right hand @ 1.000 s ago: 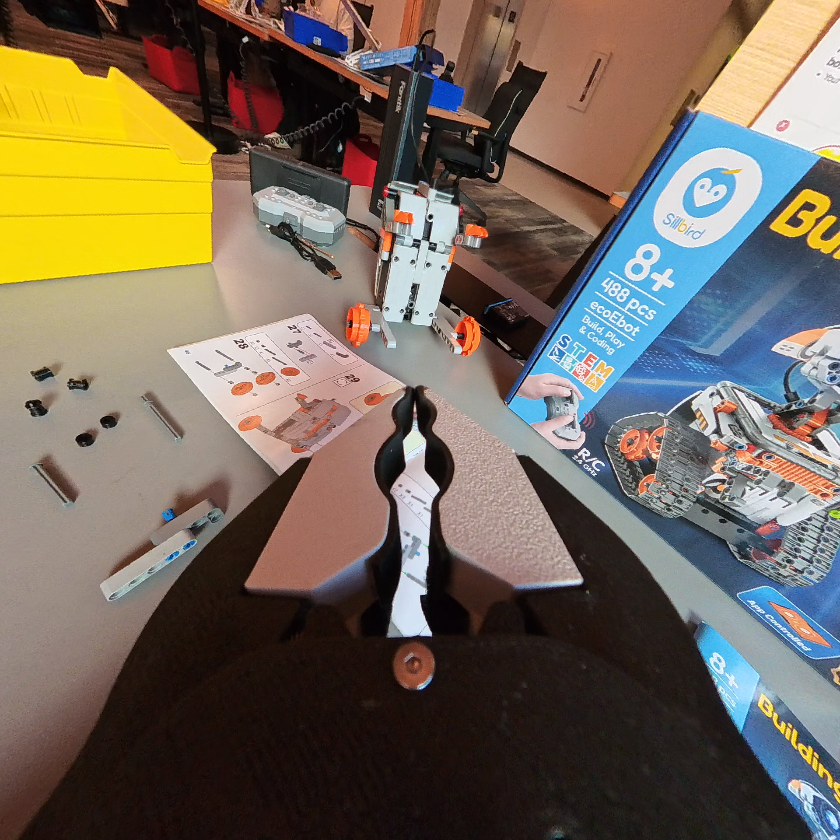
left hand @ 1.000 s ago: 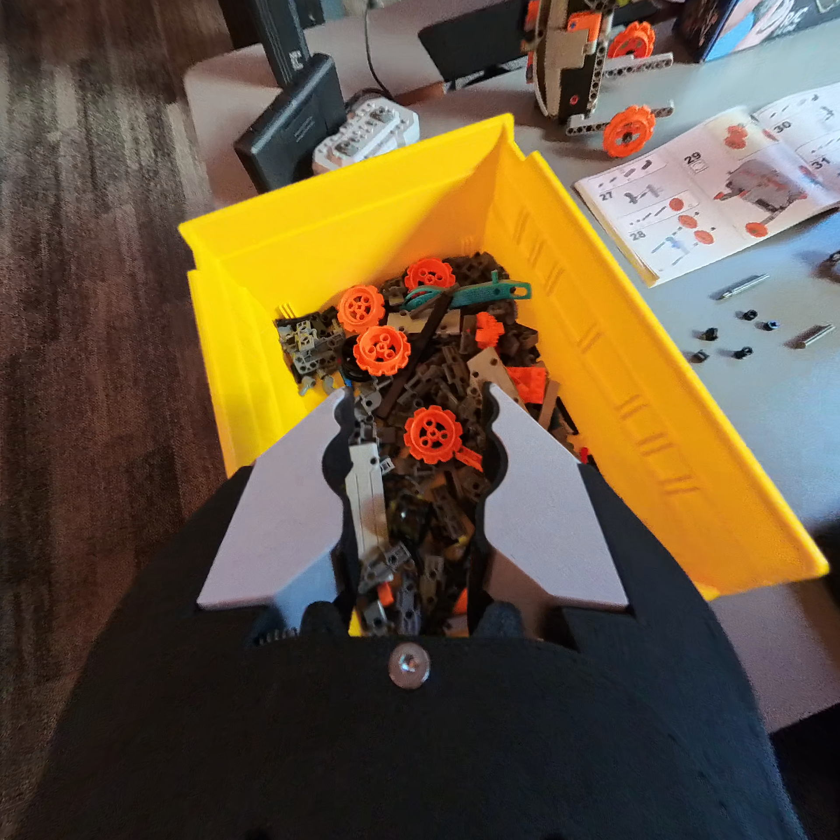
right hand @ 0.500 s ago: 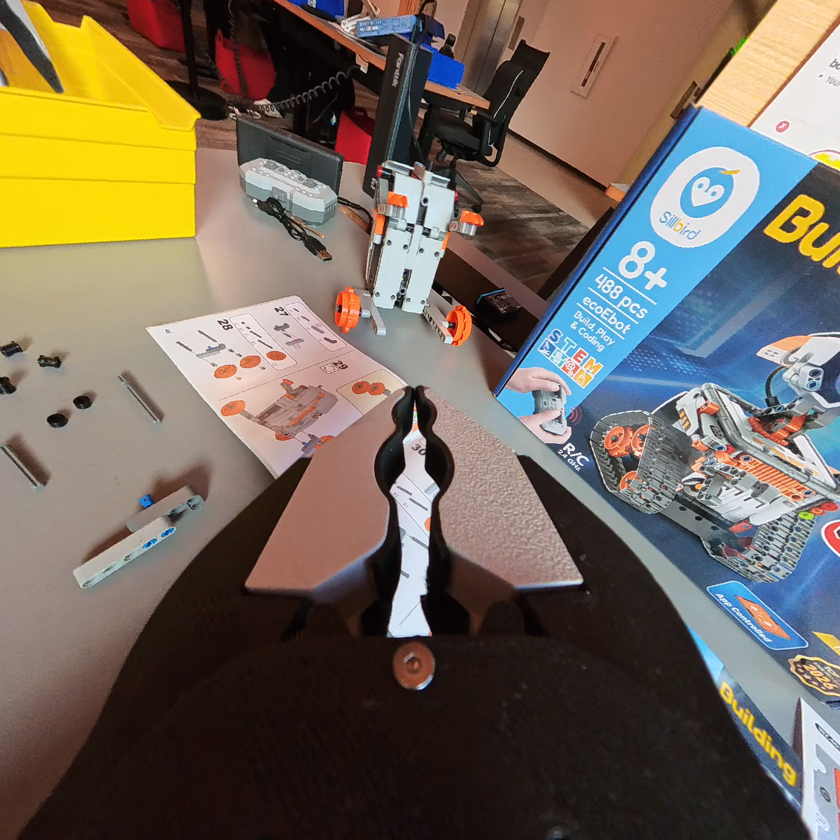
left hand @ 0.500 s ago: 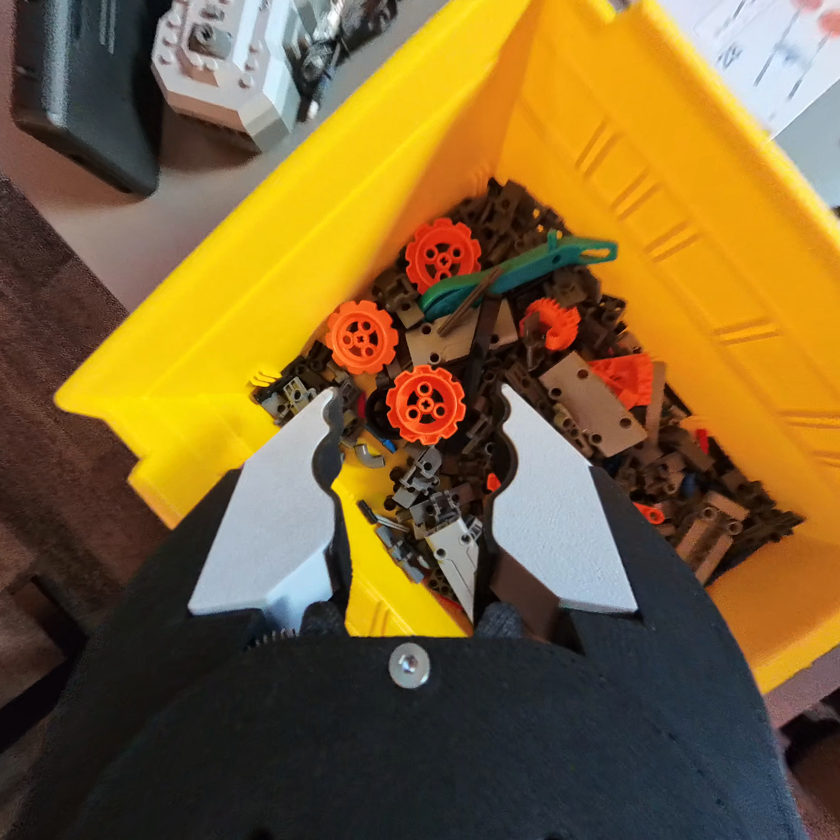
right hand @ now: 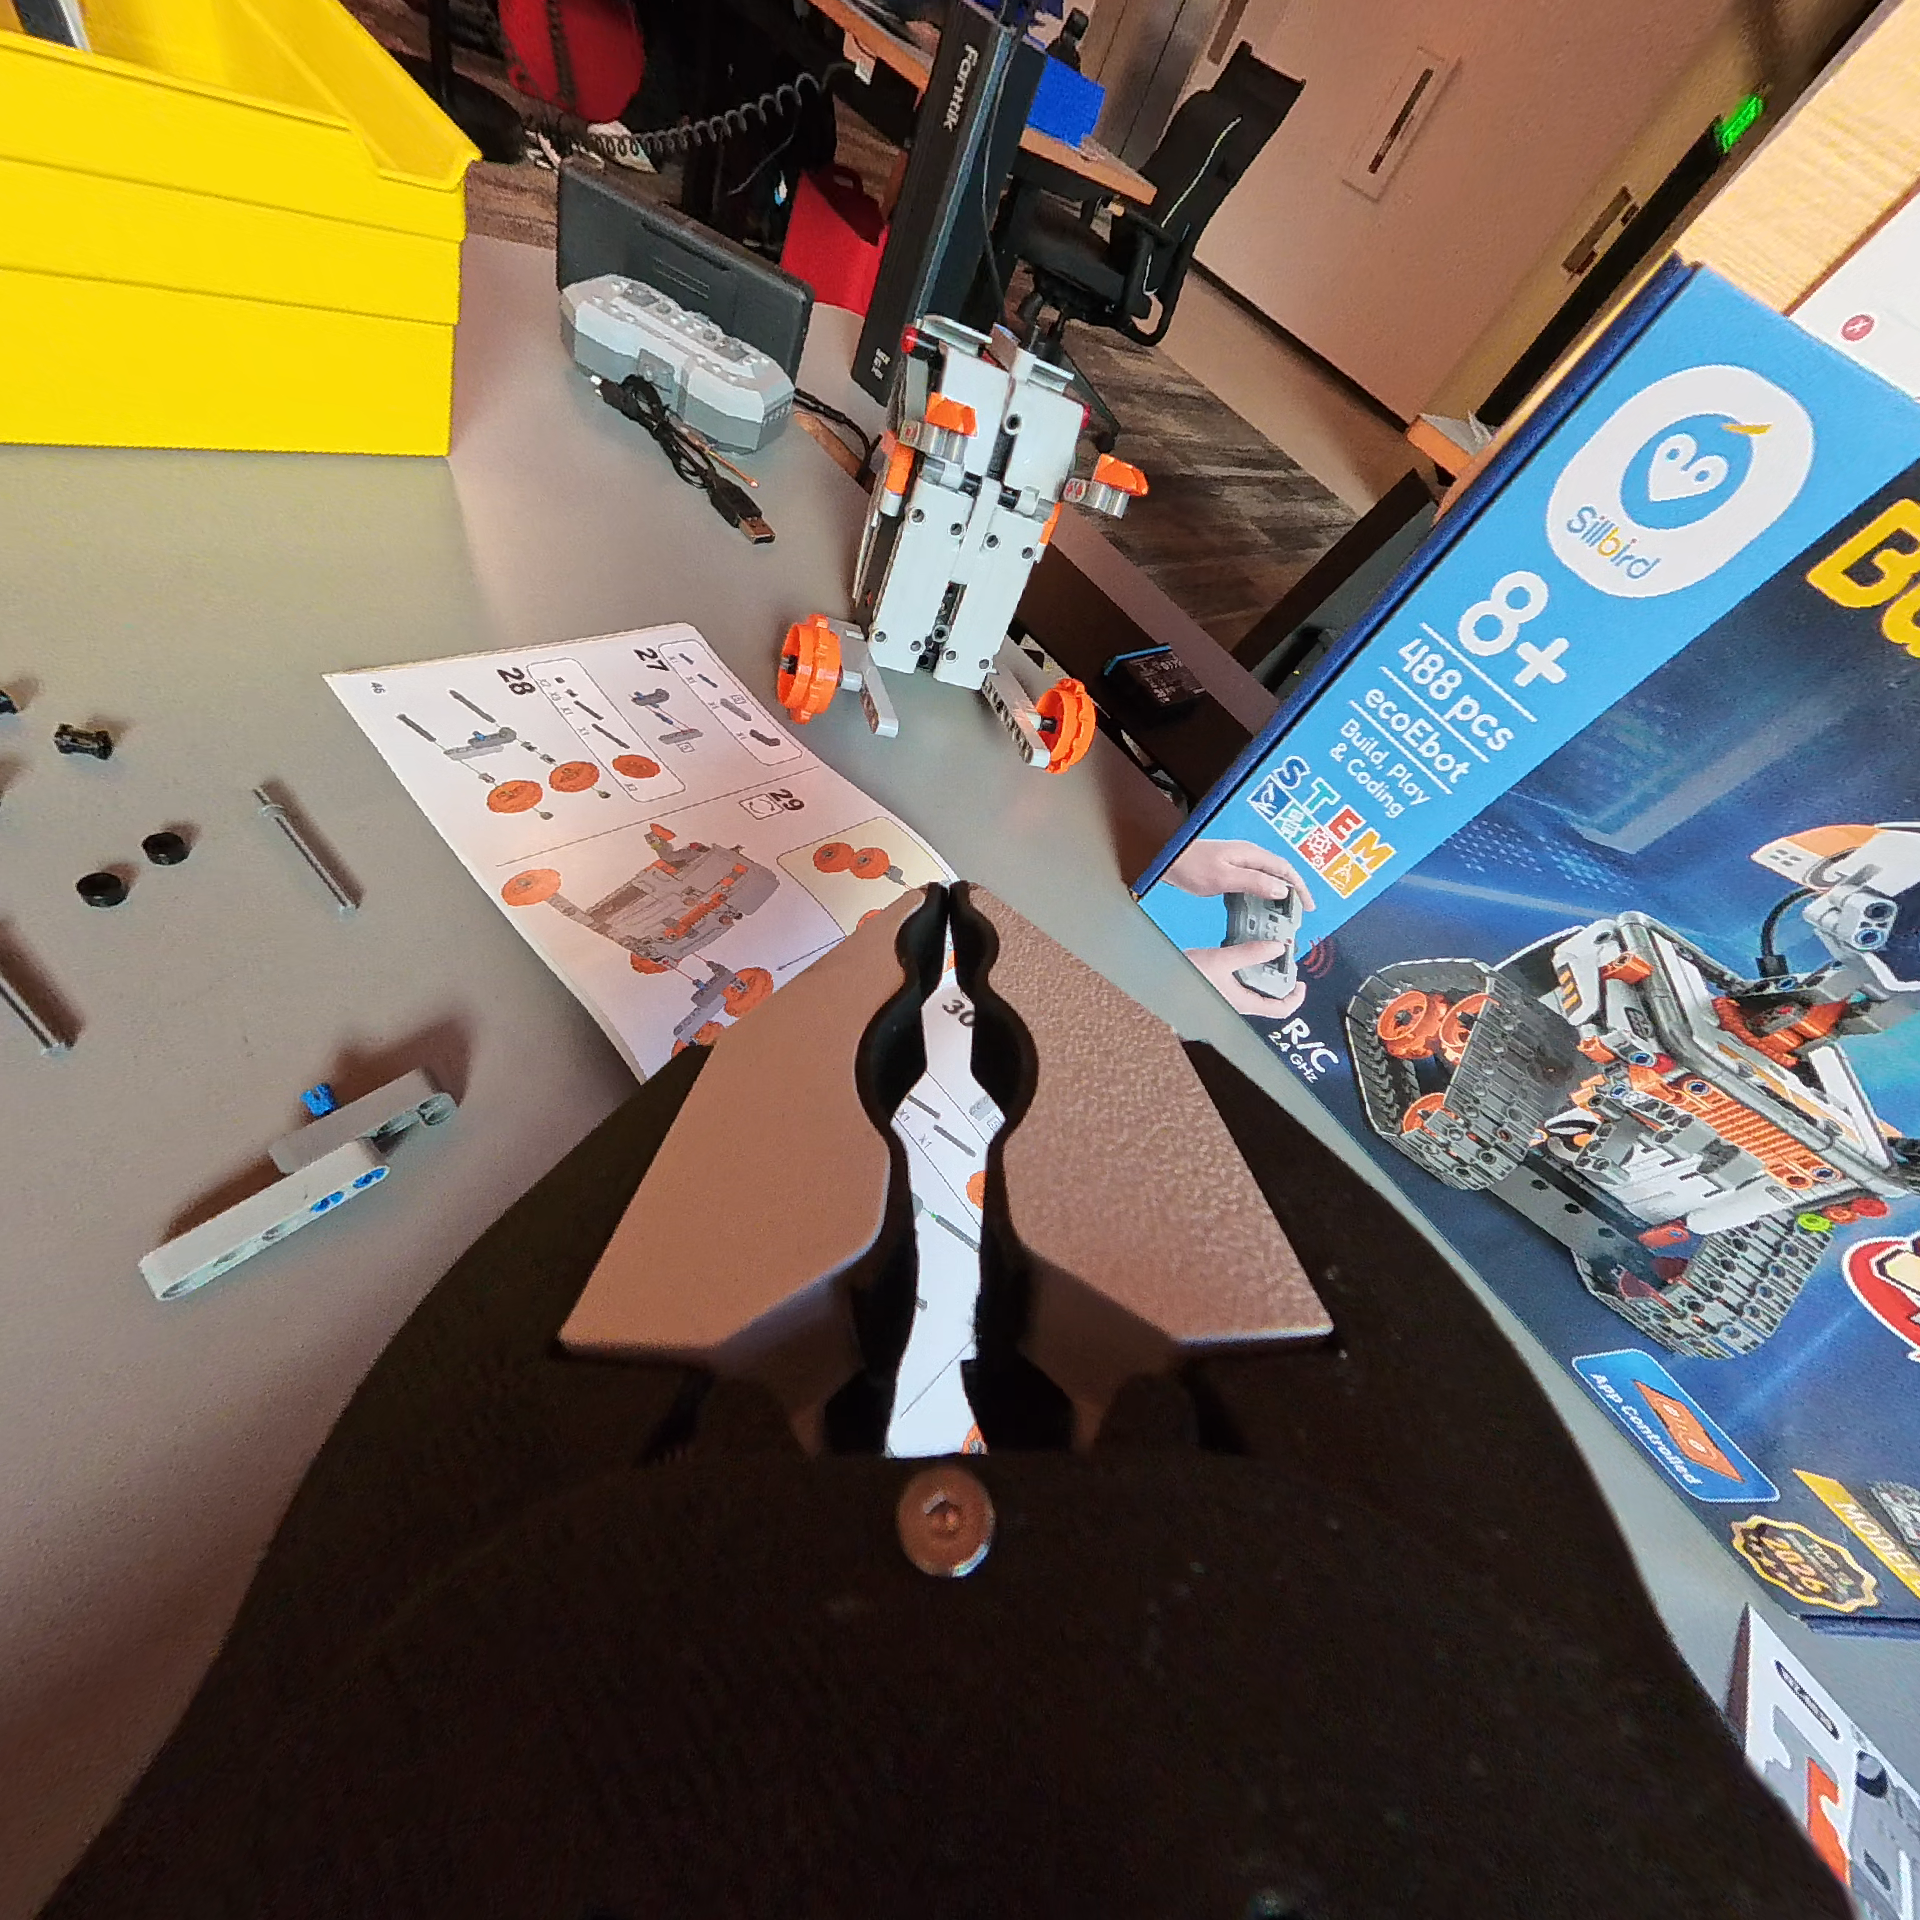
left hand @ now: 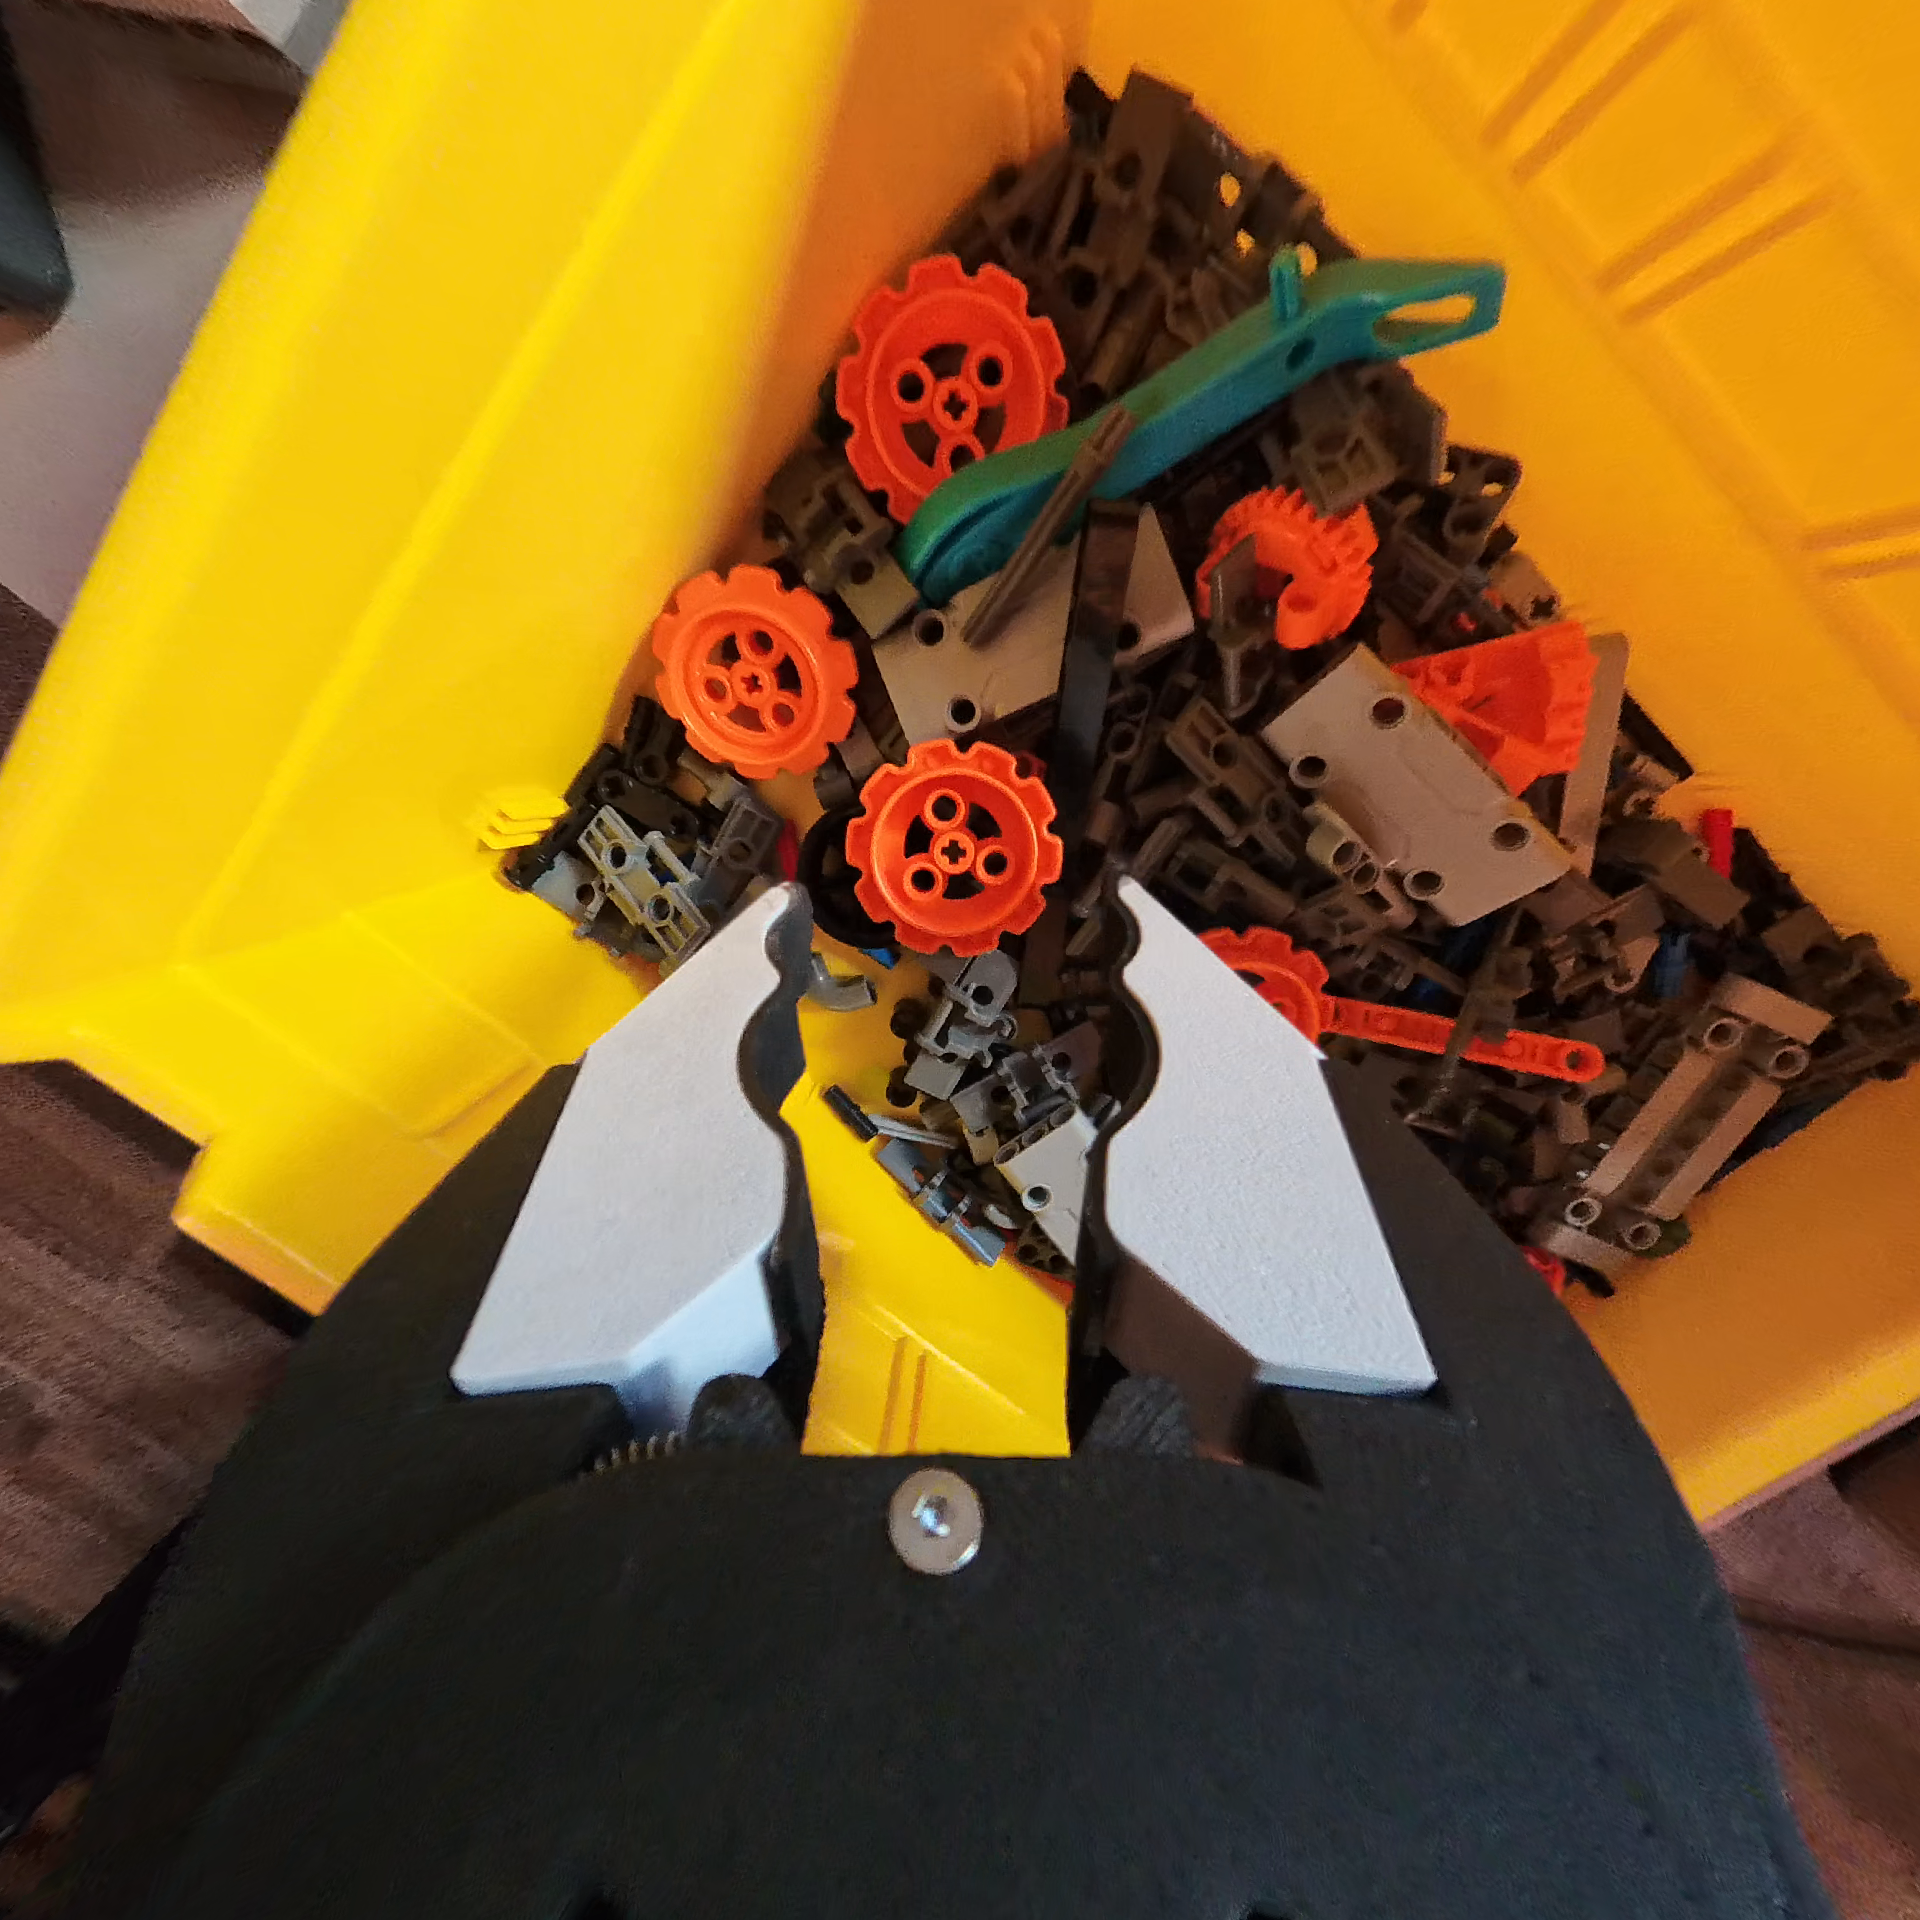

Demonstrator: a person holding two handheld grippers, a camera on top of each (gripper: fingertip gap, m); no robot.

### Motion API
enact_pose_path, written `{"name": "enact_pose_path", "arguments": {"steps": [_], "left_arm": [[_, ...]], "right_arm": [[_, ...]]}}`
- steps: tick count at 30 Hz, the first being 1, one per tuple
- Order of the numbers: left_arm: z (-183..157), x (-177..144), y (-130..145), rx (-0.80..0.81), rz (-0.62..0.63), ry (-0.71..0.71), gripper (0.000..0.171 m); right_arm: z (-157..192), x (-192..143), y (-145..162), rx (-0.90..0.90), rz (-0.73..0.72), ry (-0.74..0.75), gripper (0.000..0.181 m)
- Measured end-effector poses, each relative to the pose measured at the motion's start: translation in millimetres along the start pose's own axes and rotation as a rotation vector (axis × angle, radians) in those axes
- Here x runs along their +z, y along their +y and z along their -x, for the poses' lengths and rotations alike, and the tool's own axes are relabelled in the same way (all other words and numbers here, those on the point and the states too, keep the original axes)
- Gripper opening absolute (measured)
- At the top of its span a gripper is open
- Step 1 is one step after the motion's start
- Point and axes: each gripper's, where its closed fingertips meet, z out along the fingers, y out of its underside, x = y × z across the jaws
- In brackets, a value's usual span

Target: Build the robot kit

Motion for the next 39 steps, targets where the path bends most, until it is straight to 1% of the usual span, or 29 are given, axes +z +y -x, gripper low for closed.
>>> {"name": "enact_pose_path", "arguments": {"steps": [5,10,12,17,24,27,29,30,31,32,34,35,37,39], "left_arm": [[-2,4,1,0.061,0.041,-0.013,0.051],[0,7,0,0.087,0.073,-0.027,0.046],[0,7,-1,0.095,0.08,-0.024,0.039],[3,5,1,0.097,0.102,-0.04,0.038],[11,-5,-1,0.067,0.057,-0.078,0.038],[17,-18,-6,0.031,0.001,-0.126,0.038],[17,-32,-13,-0.018,-0.074,-0.156,0.038],[15,-42,-19,-0.061,-0.138,-0.17,0.038],[9,-54,-27,-0.117,-0.229,-0.164,0.038],[-2,-68,-36,-0.184,-0.349,-0.142,0.038],[-30,-102,-56,-0.304,-0.645,-0.058,0.038],[-48,-117,-63,-0.337,-0.765,0.008,0.037],[-77,-136,-70,-0.369,-0.903,0.095,0.037],[-104,-152,-79,-0.378,-1.004,0.193,0.038]], "right_arm": [[3,2,3,-0.022,0.018,-0.009,0.0],[5,2,3,-0.044,0.024,-0.011,0.0],[5,2,4,-0.055,0.031,-0.009,0.0],[5,2,3,-0.079,0.035,-0.005,0.0],[7,2,5,-0.111,0.053,-0.007,0.0],[8,2,7,-0.12,0.058,-0.008,0.0],[7,2,7,-0.124,0.063,-0.006,0.0],[6,2,7,-0.128,0.064,-0.003,0.0],[6,1,5,-0.132,0.061,0.001,0.0],[6,0,4,-0.132,0.055,0.004,0.0],[7,0,4,-0.124,0.05,-0.001,0.0],[8,0,5,-0.121,0.053,-0.004,0.0],[11,2,2,-0.101,0.042,-0.017,0.0],[18,3,-11,-0.06,-0.017,-0.046,0.0]]}}
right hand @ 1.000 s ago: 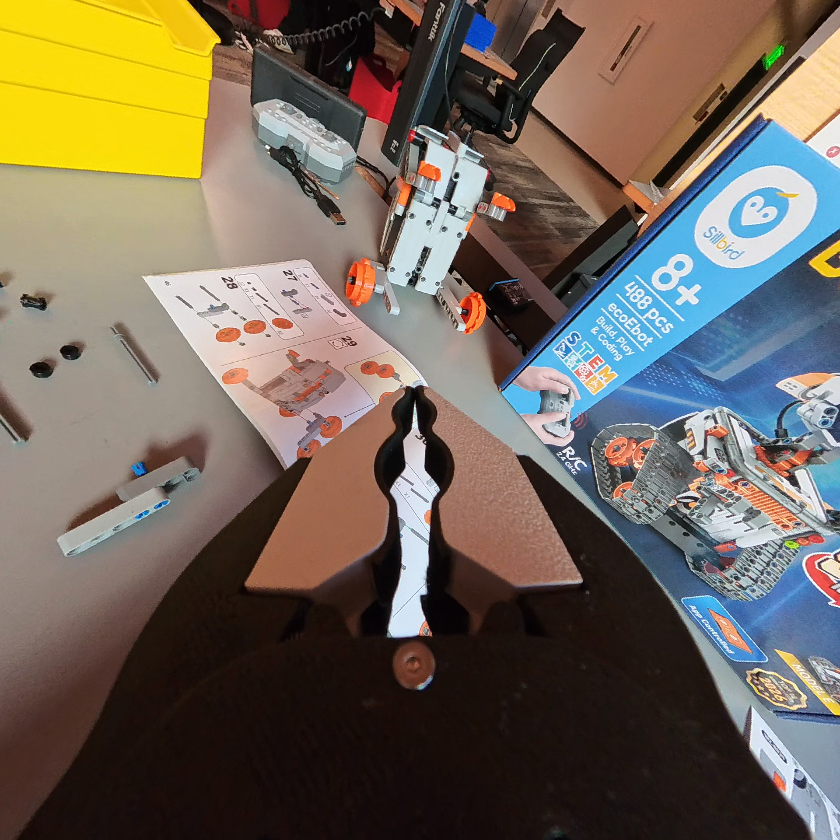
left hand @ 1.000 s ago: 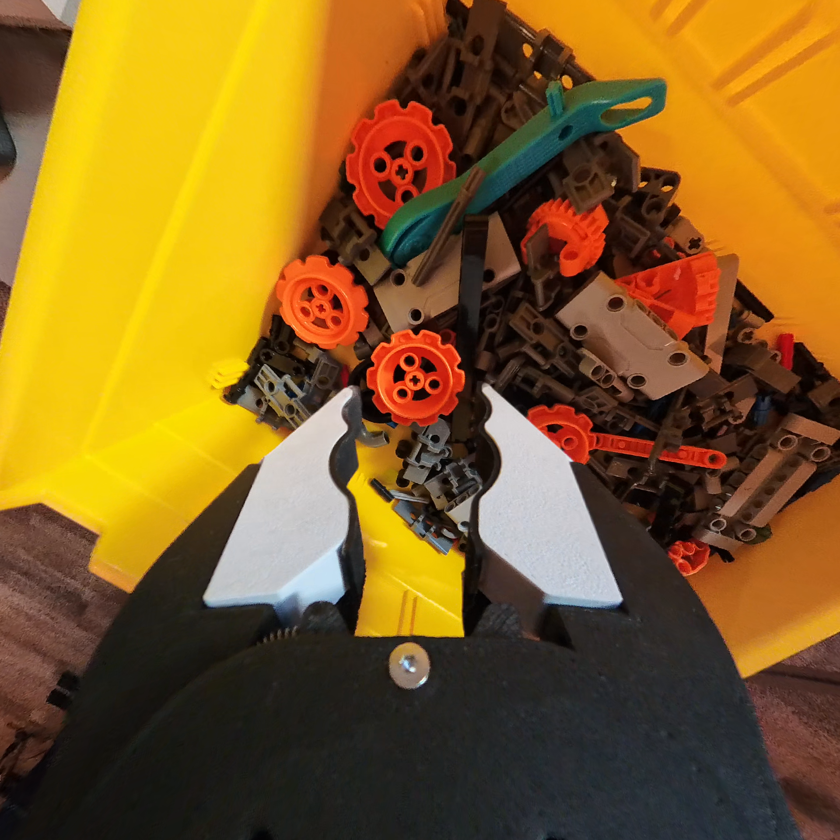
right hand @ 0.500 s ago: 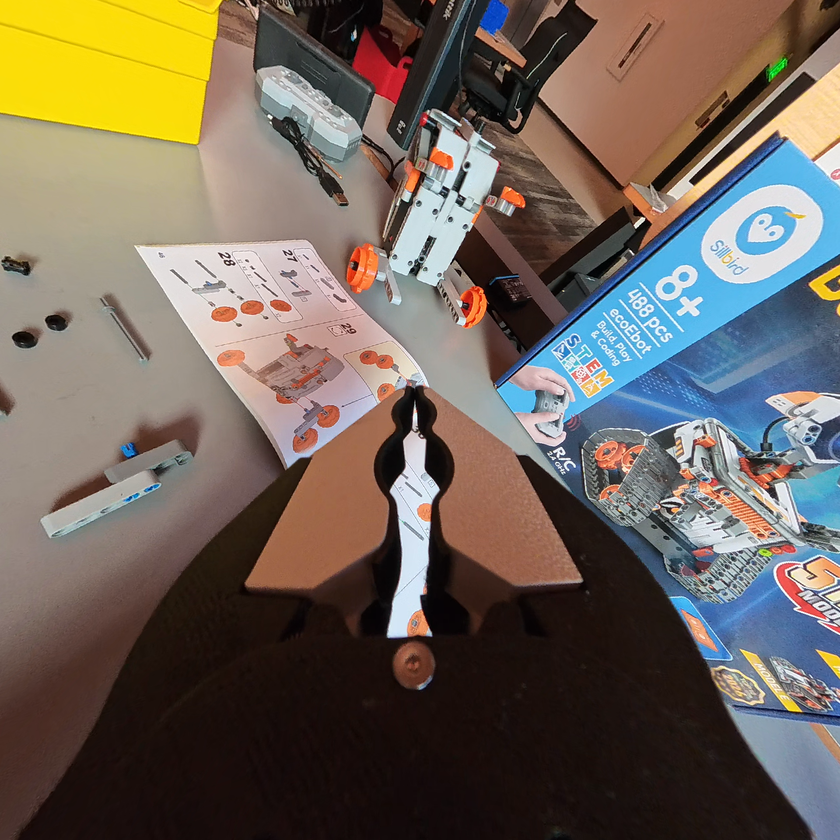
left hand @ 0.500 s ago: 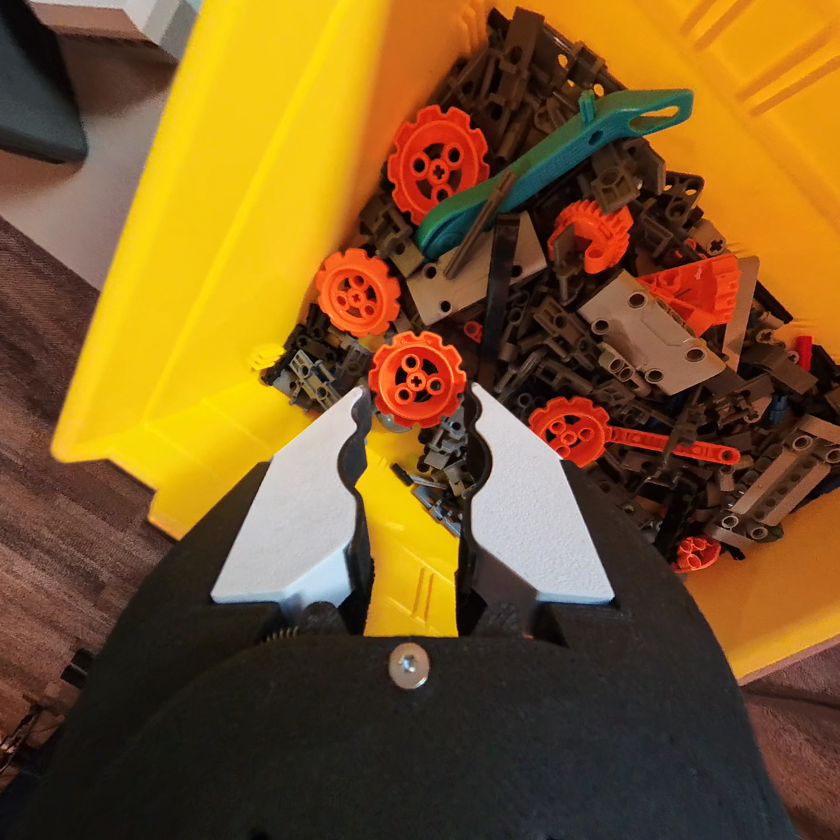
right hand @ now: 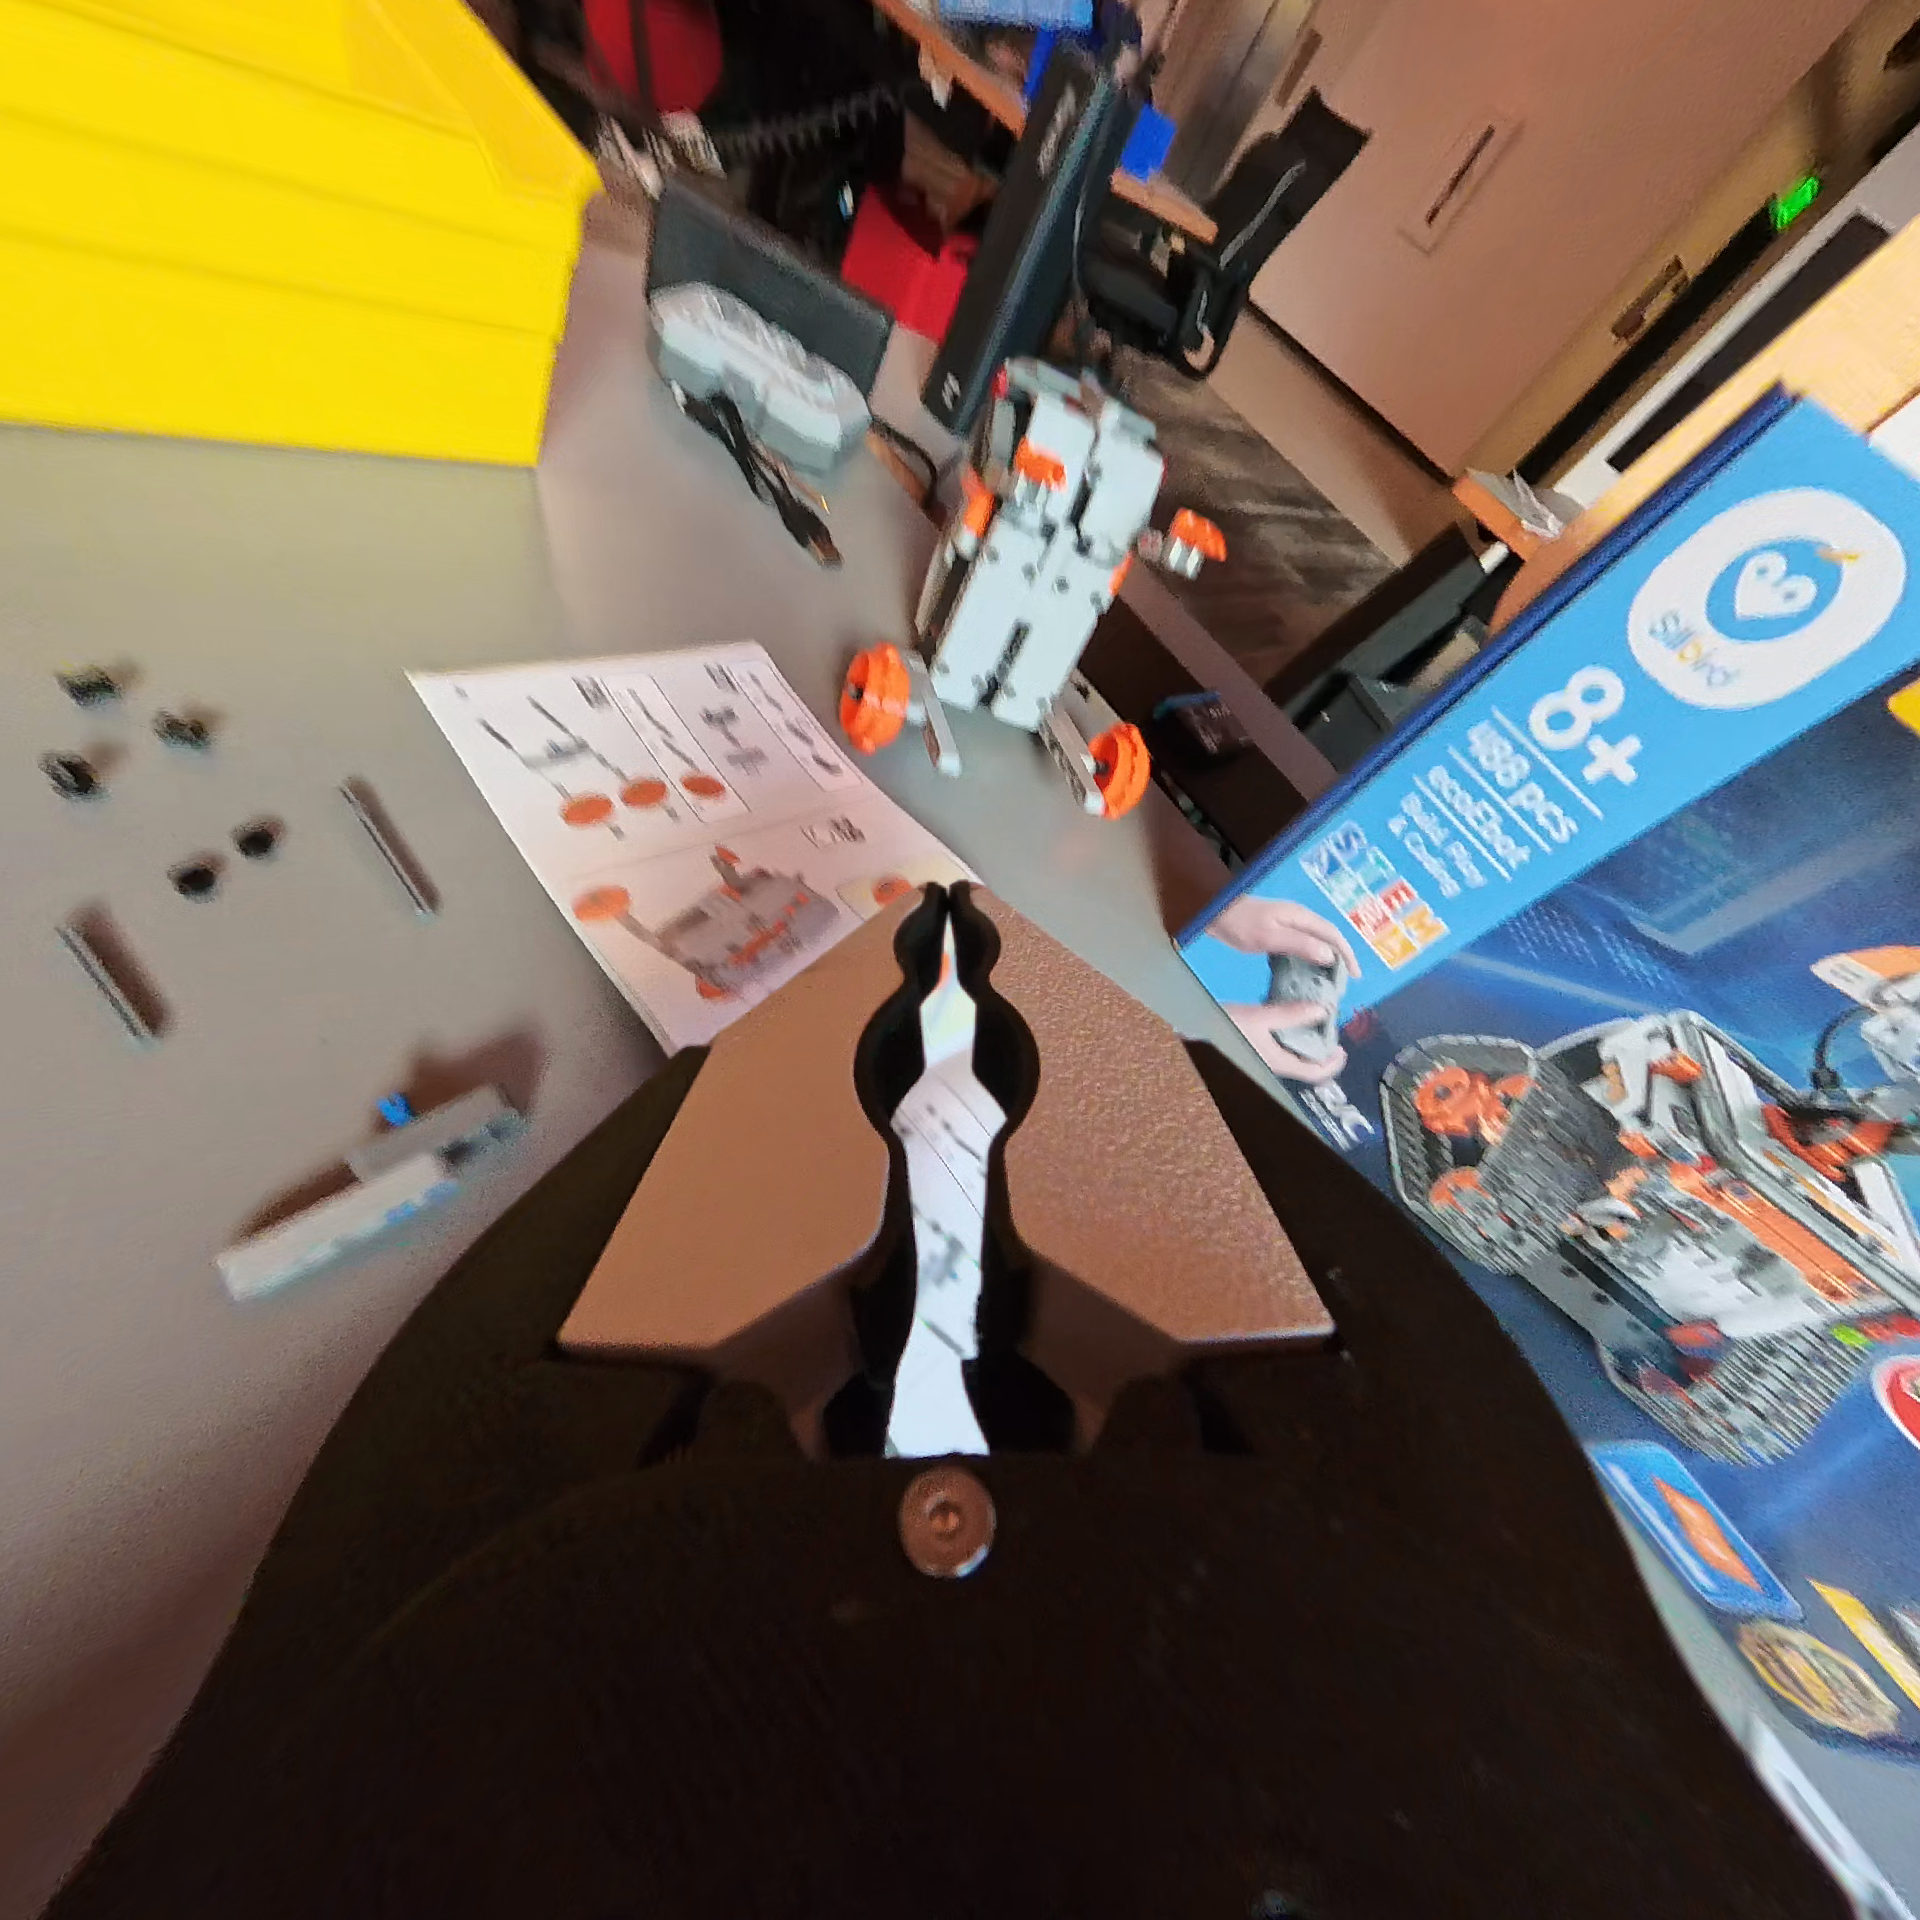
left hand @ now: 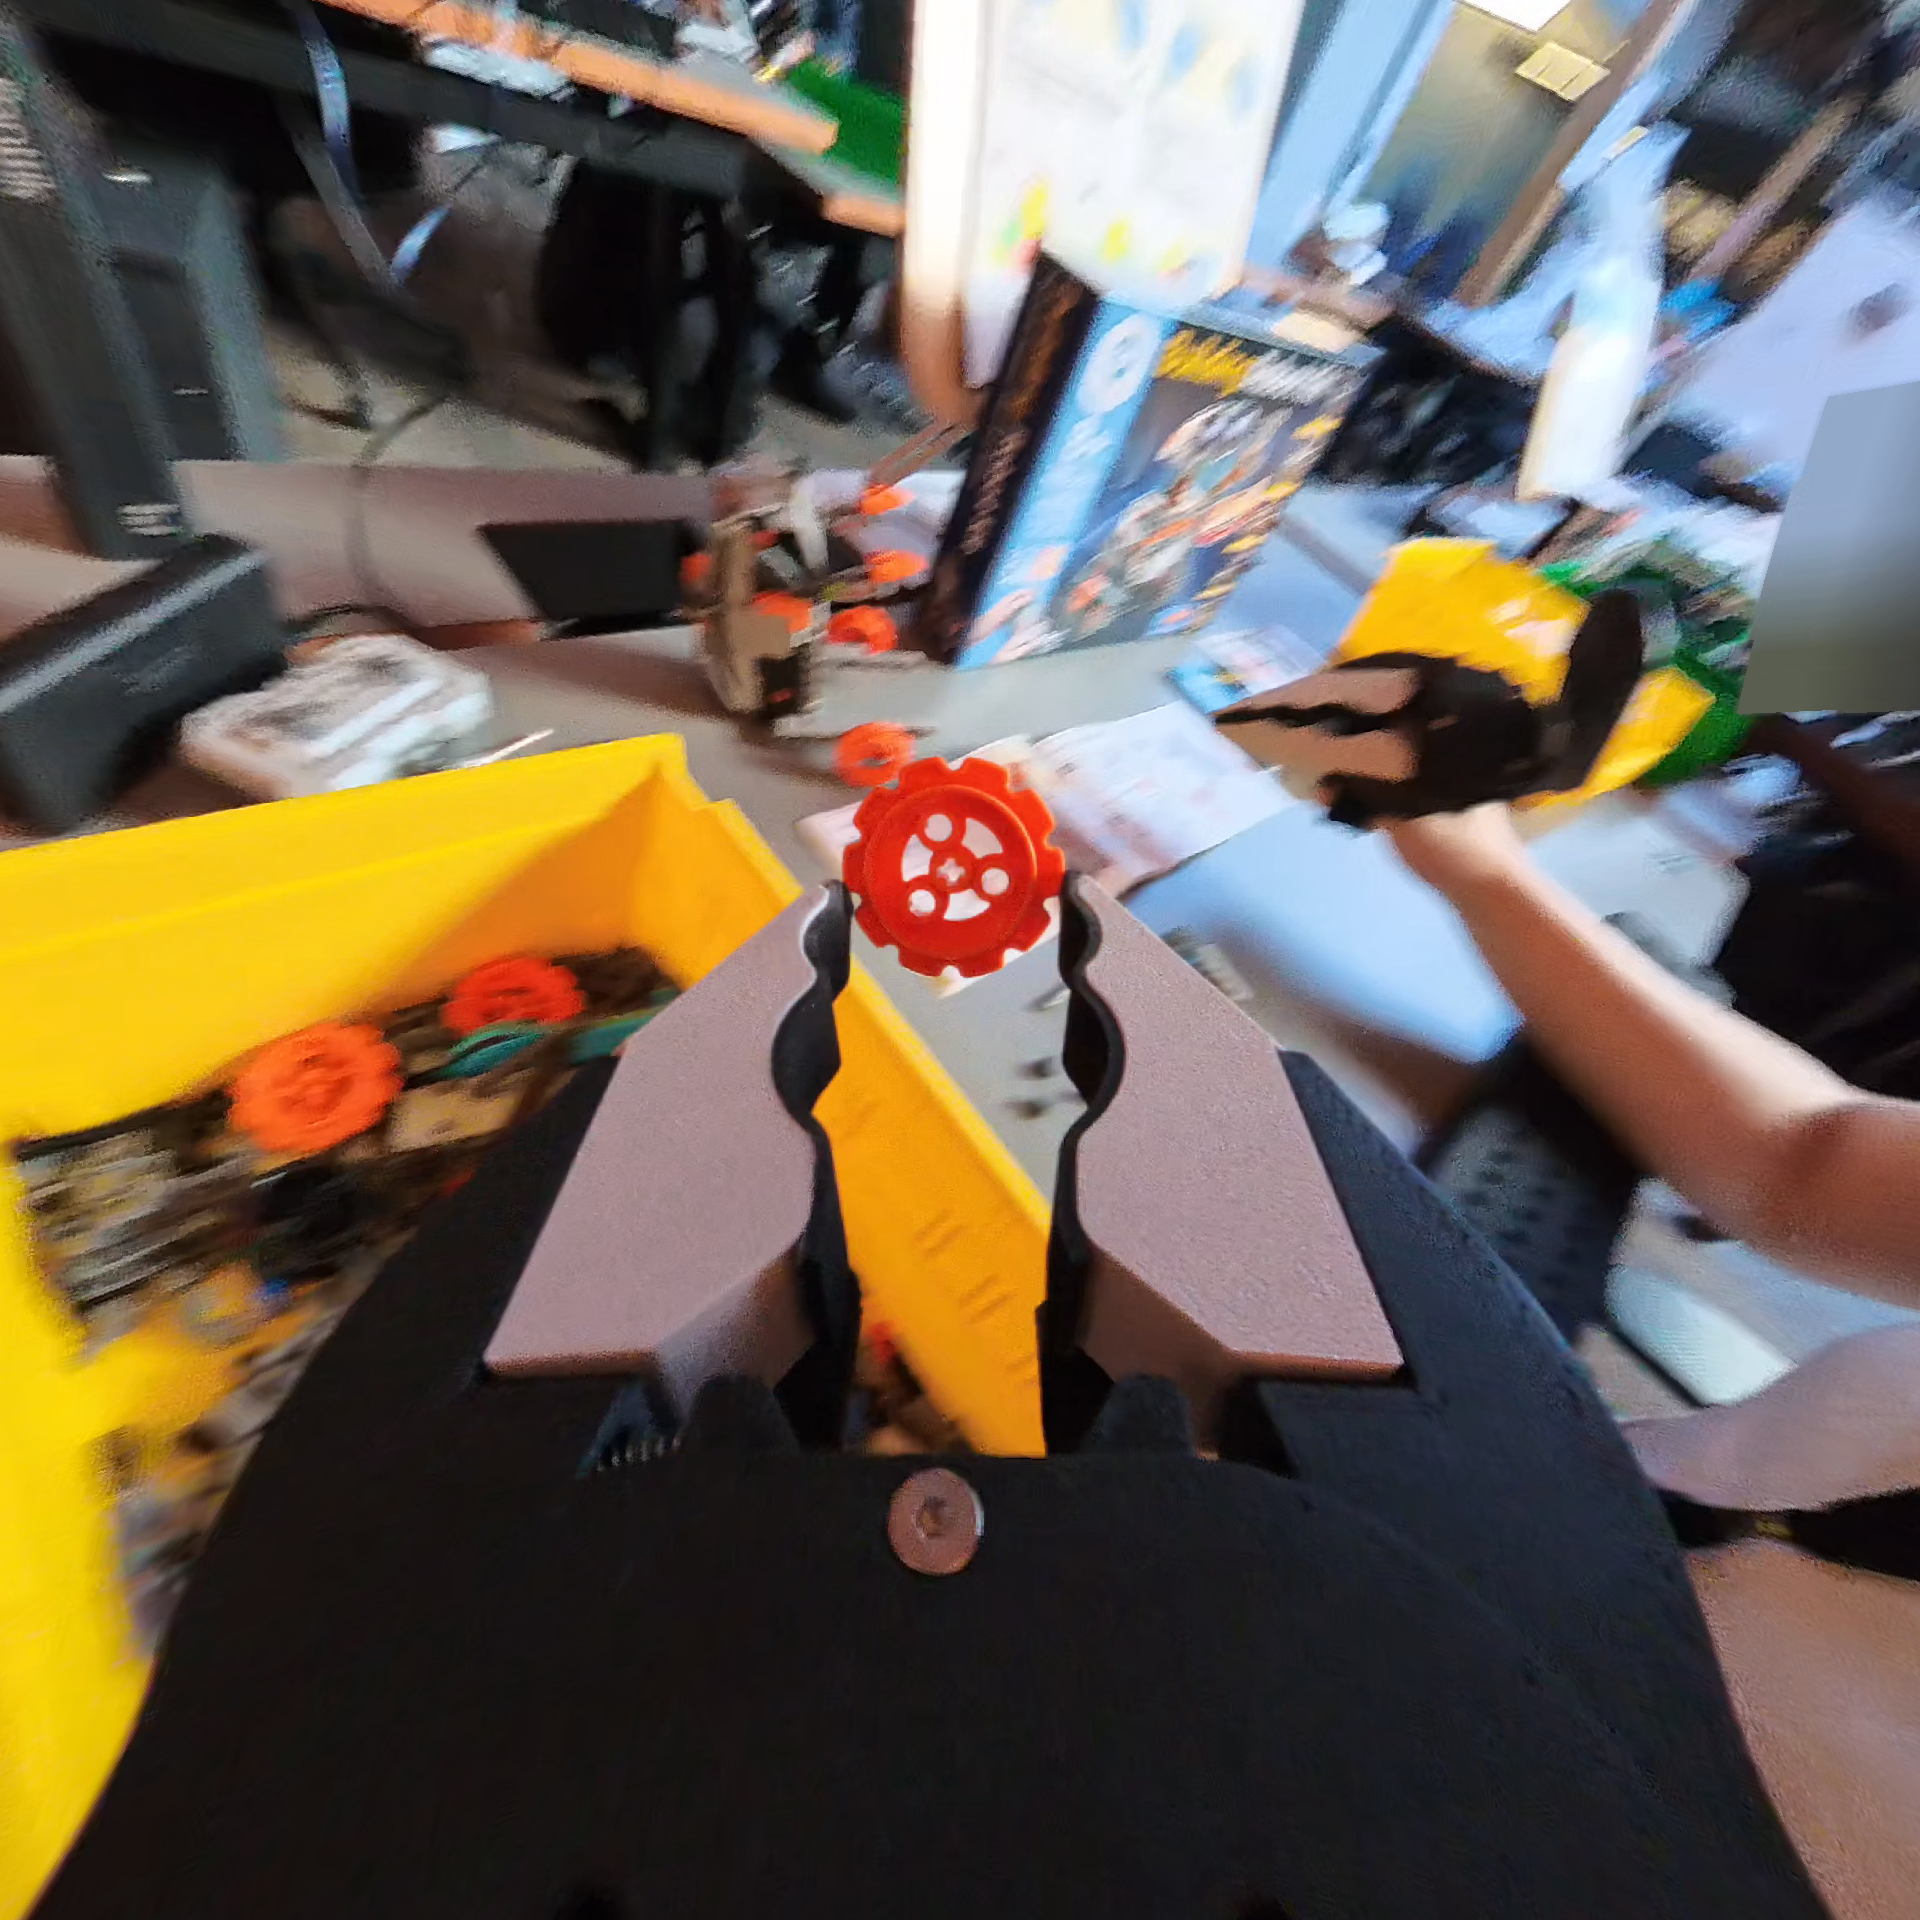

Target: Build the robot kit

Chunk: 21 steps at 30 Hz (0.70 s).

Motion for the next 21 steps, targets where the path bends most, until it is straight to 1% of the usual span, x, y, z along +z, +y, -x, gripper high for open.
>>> {"name": "enact_pose_path", "arguments": {"steps": [1,2,4,5,7,8,9,10,12,14,15,16,20,21], "left_arm": [[-16,1,-3,-0.031,-0.03,0.064,0.038],[-32,2,-7,-0.065,-0.053,0.126,0.038],[-64,4,-14,-0.135,-0.091,0.261,0.038],[-81,7,-17,-0.169,-0.103,0.332,0.038],[-113,16,-15,-0.23,-0.088,0.445,0.038],[-128,23,-11,-0.25,-0.069,0.479,0.038],[-140,31,-6,-0.266,-0.051,0.499,0.038],[-151,38,0,-0.28,-0.036,0.516,0.038],[-173,49,13,-0.302,0.007,0.564,0.038],[-189,58,27,-0.336,0.053,0.605,0.038],[-196,61,32,-0.35,0.068,0.634,0.038],[-200,64,36,-0.364,0.077,0.653,0.038],[-206,74,41,-0.438,0.066,0.706,0.037],[-207,77,43,-0.454,0.072,0.713,0.037]], "right_arm": [[5,-1,-12,0.023,-0.049,-0.022,0.001],[13,-4,-30,0.043,-0.117,-0.057,0.007],[38,-19,-83,0.09,-0.303,-0.168,0.02],[52,-30,-112,0.107,-0.401,-0.227,0.031],[83,-53,-161,0.067,-0.562,-0.325,0.059],[98,-60,-175,0.018,-0.602,-0.346,0.067],[111,-65,-183,-0.035,-0.622,-0.358,0.07],[121,-67,-185,-0.086,-0.626,-0.361,0.069],[134,-69,-181,-0.159,-0.619,-0.349,0.059],[142,-71,-175,-0.173,-0.616,-0.359,0.054],[147,-71,-169,-0.165,-0.596,-0.389,0.05],[151,-73,-165,-0.147,-0.588,-0.422,0.04],[144,-77,-156,-0.047,-0.58,-0.429,0.04],[142,-77,-154,-0.03,-0.569,-0.416,0.046]]}}
